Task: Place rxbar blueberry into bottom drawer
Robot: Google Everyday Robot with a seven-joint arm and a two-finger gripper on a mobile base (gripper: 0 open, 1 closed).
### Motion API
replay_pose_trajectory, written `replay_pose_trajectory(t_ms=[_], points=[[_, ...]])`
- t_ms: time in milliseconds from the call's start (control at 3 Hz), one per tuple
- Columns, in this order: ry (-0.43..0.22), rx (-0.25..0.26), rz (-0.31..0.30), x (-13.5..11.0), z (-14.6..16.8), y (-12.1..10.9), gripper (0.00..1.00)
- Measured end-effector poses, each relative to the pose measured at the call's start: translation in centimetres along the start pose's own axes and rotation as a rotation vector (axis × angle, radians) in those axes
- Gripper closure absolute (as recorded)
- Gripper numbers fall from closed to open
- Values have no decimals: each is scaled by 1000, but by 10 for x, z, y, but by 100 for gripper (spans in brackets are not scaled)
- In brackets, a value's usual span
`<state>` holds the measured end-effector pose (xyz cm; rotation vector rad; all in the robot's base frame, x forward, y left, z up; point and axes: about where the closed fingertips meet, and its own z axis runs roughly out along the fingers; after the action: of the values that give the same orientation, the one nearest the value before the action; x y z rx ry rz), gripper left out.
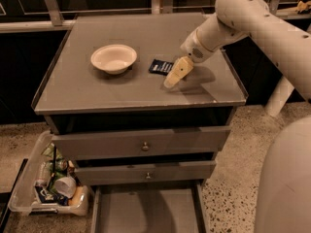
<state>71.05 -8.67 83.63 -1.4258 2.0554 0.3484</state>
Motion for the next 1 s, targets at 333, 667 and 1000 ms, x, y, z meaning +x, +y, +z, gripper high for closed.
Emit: replay_pose_trajectory(t_ms=[333, 667, 1000], points=[[16, -14, 36, 5, 4, -1, 0], [17, -14, 37, 5, 4, -1, 17], [17, -14, 37, 5, 5, -1, 41]])
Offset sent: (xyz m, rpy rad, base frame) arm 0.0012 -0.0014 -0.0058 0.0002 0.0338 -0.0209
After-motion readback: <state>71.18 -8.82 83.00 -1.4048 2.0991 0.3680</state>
